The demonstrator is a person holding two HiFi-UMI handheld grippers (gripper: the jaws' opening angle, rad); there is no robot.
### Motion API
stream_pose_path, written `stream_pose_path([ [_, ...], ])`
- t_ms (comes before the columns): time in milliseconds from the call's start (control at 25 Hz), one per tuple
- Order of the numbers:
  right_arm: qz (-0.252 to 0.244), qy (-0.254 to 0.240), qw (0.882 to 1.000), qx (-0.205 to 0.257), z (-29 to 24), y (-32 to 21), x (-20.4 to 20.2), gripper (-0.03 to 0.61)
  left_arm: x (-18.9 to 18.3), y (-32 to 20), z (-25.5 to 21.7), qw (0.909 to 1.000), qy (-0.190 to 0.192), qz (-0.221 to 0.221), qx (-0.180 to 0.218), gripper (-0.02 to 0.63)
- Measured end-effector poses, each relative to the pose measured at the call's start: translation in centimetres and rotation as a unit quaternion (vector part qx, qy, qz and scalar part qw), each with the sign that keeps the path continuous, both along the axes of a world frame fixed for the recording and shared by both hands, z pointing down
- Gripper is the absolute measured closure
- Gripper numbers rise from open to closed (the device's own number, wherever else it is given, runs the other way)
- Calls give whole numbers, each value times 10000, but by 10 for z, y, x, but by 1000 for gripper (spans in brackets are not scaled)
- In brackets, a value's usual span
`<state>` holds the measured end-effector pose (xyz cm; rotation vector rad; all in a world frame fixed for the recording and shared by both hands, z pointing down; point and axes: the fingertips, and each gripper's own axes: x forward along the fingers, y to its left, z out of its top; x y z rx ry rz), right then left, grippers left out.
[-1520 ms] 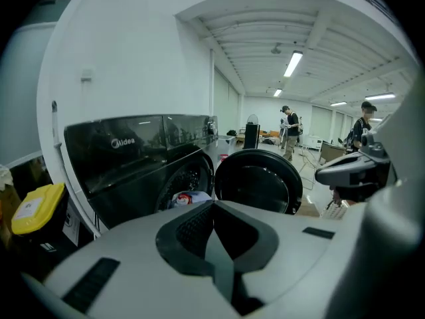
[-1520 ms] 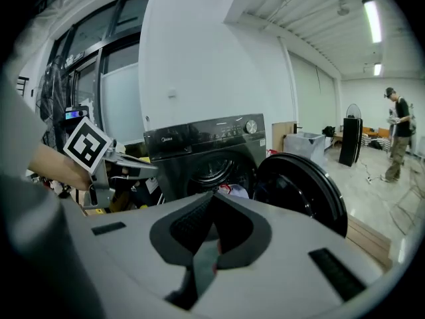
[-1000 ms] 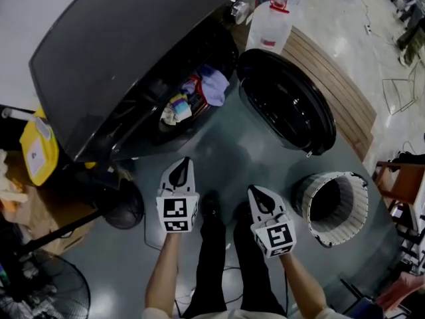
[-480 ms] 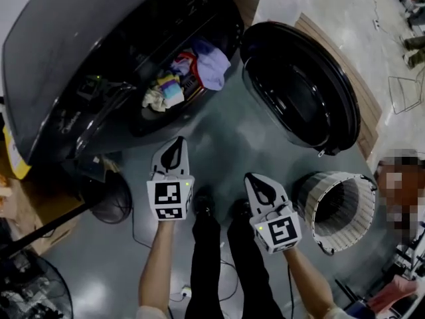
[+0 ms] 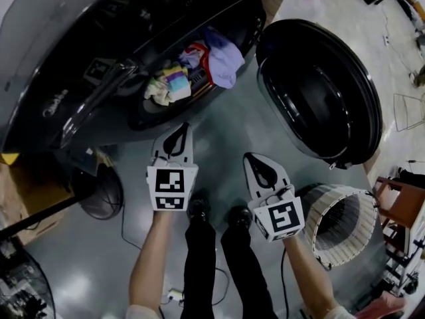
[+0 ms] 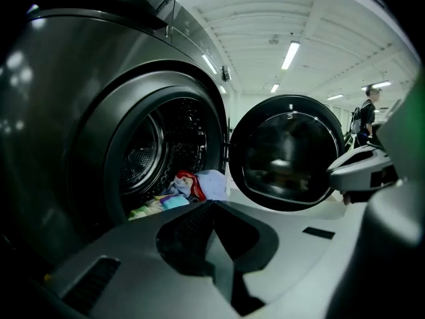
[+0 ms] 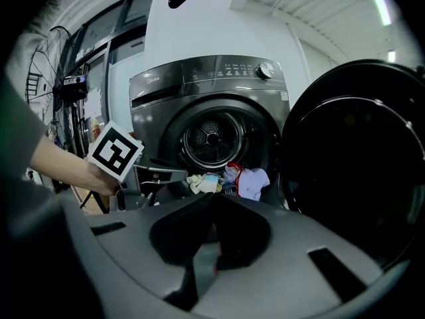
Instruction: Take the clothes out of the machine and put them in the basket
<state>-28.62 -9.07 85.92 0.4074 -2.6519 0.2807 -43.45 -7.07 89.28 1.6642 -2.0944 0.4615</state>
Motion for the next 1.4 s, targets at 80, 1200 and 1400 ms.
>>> stream_pose_path([
  [80,-42,-66,10000,31,3,0,-10,556,-8,-3,5,9998,-182,53,-102,595],
  [1200,-115,105,9995,-285,35,-15,9,555,-60,-60,120,8217,-3687,1720,-3991,301],
  [1400,-166,18,9987,-484,37,-11,4,555,-77,-73,126,8250,-3854,1489,-3856,288],
])
